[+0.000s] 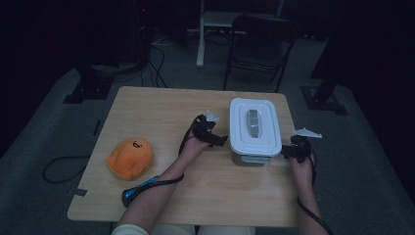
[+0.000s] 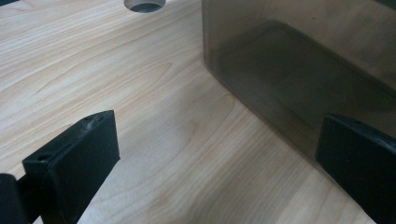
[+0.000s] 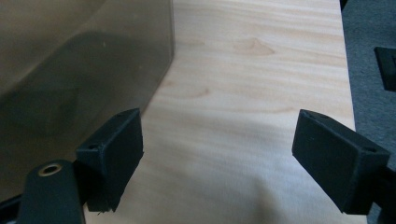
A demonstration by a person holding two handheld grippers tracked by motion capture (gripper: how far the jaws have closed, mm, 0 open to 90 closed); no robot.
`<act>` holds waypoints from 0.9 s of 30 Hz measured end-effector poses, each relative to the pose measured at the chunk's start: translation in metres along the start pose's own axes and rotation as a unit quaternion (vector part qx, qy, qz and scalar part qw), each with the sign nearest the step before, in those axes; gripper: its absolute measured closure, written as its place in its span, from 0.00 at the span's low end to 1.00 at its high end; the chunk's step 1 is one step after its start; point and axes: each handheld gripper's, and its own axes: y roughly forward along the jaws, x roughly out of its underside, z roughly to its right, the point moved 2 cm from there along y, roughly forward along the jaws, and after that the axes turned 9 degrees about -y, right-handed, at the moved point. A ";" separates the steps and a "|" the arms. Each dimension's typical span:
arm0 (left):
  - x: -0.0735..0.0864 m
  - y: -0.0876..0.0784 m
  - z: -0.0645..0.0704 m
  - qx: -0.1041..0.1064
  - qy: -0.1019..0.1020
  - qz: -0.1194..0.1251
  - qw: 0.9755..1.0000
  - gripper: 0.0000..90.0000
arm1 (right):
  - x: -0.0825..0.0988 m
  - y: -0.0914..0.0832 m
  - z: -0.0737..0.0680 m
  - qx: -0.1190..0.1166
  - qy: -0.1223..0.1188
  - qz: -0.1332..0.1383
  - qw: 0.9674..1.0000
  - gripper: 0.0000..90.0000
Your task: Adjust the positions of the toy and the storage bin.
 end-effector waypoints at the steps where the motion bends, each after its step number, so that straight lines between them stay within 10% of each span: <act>1: -0.001 0.002 0.000 -0.004 0.006 -0.006 1.000 0.00 | -0.002 0.002 0.000 0.000 0.001 -0.002 1.000 0.18; 27: -0.008 -0.003 0.003 -0.022 0.019 -0.011 0.999 0.00 | -0.014 0.017 -0.016 -0.024 -0.028 -0.001 0.999 0.30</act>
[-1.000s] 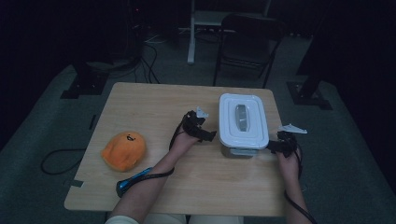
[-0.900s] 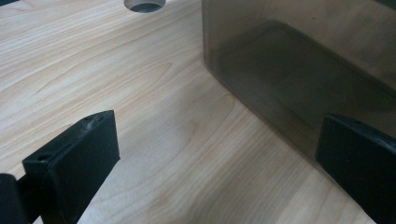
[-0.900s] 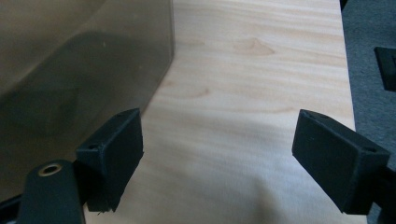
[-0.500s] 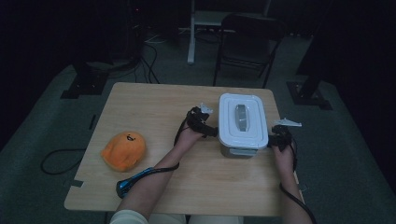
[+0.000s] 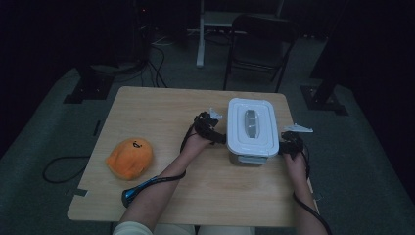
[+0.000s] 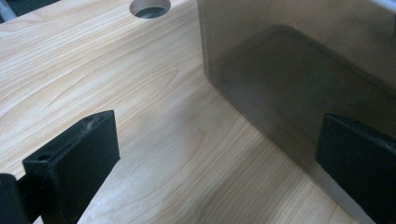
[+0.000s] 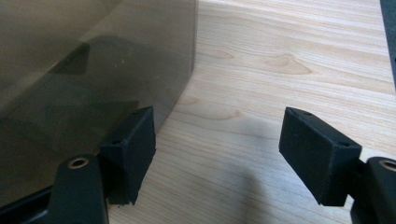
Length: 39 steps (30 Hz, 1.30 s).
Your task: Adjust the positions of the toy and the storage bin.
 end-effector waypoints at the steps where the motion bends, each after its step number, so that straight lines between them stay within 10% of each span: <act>1: 0.002 -0.003 -0.001 -0.002 -0.001 -0.002 1.000 0.00 | -0.001 0.000 -0.002 -0.001 -0.001 -0.001 1.000 0.30; 39: 0.071 -0.082 -0.033 -0.030 -0.002 -0.003 1.000 0.00 | -0.030 0.017 -0.085 -0.092 -0.093 0.010 0.991 0.32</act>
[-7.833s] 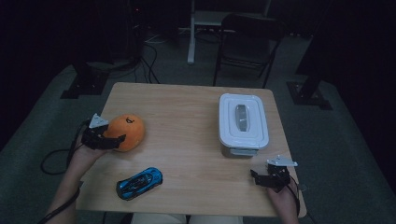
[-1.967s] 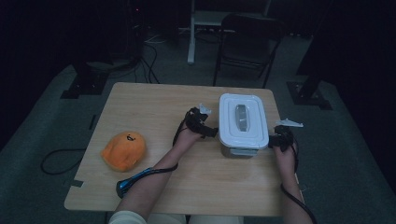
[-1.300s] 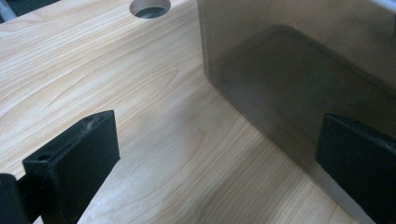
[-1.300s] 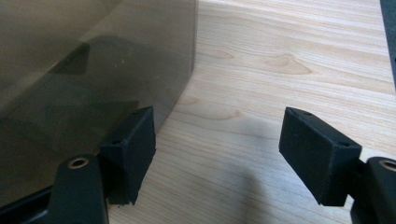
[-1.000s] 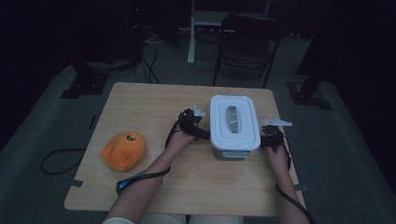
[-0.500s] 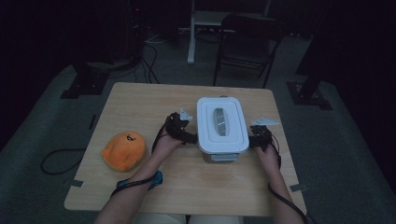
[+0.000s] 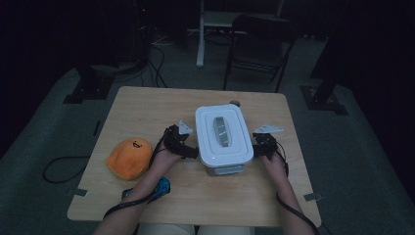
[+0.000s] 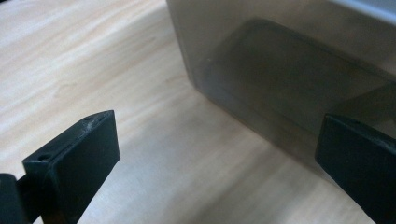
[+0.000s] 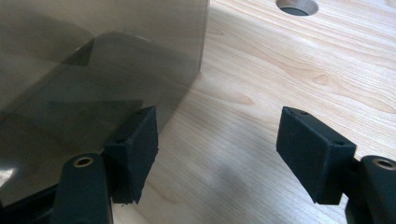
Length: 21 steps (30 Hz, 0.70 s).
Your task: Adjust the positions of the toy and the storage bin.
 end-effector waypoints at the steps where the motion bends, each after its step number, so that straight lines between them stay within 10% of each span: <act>1: 0.001 -0.001 0.001 0.001 0.001 0.000 1.000 0.00 | 0.000 -0.001 -0.001 -0.005 -0.001 0.002 1.000 0.32; 21: 0.020 -0.018 0.043 0.028 0.027 -0.004 0.999 0.00 | 0.021 -0.029 -0.005 -0.044 -0.026 0.024 0.998 0.35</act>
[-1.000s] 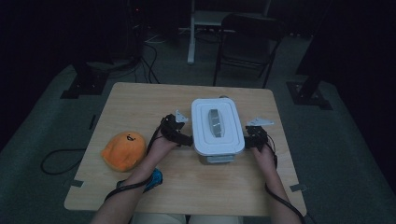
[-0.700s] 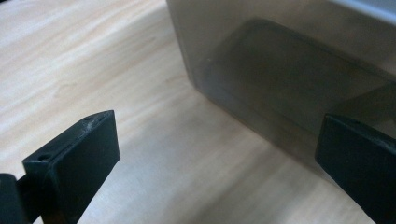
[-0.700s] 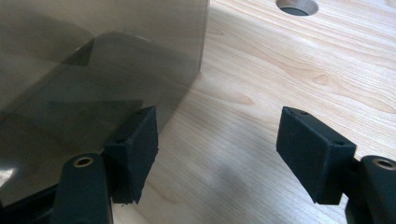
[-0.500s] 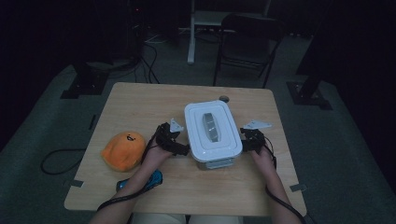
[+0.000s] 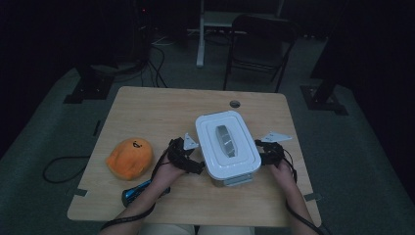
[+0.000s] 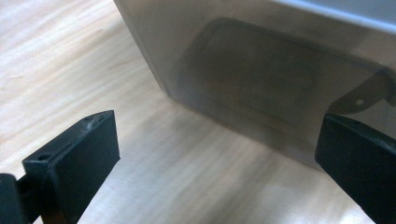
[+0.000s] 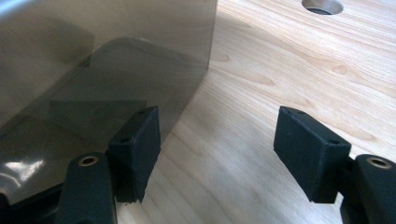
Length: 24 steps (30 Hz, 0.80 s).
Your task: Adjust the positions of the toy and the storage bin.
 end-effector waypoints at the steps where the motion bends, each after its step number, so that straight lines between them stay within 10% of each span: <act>1: 0.001 -0.001 0.002 0.000 0.003 -0.001 1.000 0.00 | 0.001 -0.002 -0.001 0.000 -0.003 0.001 1.000 0.34; 14: 0.014 -0.014 0.020 0.012 0.019 0.002 1.000 0.00 | 0.011 -0.018 -0.014 -0.002 -0.024 0.008 1.000 0.34; 24: 0.015 -0.008 -0.006 0.005 -0.008 0.000 1.000 0.00 | 0.015 -0.006 0.006 0.018 0.005 -0.004 1.000 0.26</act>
